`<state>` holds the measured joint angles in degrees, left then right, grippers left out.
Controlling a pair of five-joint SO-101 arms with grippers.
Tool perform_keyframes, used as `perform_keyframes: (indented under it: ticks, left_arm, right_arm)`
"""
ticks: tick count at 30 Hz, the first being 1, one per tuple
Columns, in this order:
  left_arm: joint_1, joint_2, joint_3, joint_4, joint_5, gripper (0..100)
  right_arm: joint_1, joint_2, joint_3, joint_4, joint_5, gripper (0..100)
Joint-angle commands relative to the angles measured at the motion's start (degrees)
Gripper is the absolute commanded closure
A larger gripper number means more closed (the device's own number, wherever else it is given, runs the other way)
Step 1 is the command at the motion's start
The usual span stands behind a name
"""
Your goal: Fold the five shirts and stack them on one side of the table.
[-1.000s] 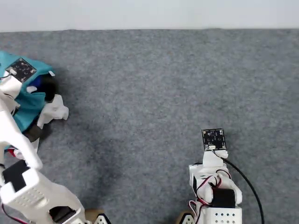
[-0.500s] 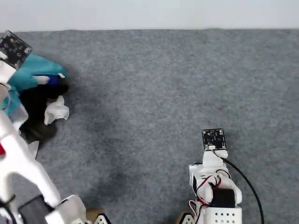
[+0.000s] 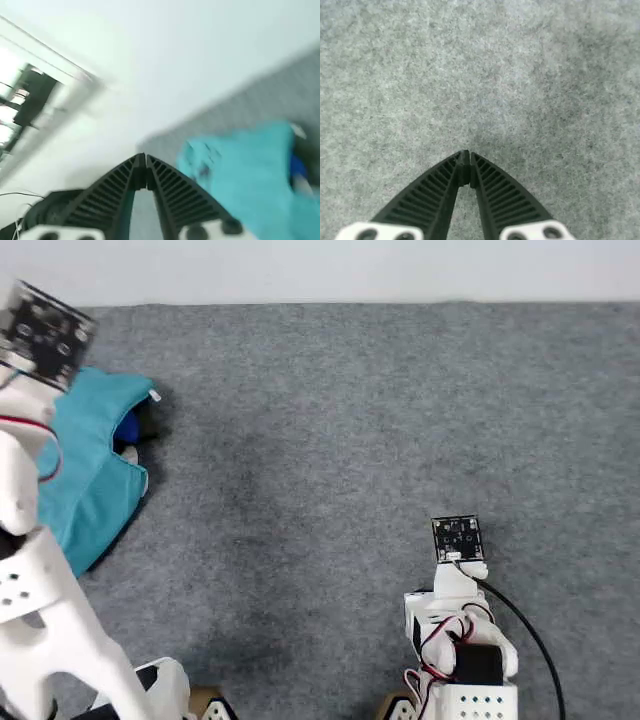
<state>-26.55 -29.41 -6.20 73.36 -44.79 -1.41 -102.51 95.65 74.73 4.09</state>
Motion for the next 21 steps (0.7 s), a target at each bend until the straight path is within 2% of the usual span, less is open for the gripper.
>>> perform_keyframes:
  ticks: [1,4,8,14,21]
  left_arm:
    - [-2.37,-1.41,3.03,10.81,-12.40,95]
    - [-5.63,-1.41,9.89,12.40,-16.70,86]
    - [-8.26,-1.58,20.79,6.95,-21.27,78]
    - [-12.75,-1.41,36.88,-5.63,-31.47,77]
    - [-17.05,-1.58,52.44,-24.70,-35.60,77]
  right_arm:
    - [0.22,-0.84,0.79,0.04,0.53,98.9]
    - [0.22,-0.84,0.79,0.04,0.53,98.9]
    - [0.22,-0.84,0.79,0.04,0.53,98.9]
    - [0.22,-0.84,0.79,0.04,0.53,98.9]
    - [0.22,-0.84,0.79,0.04,0.53,98.9]
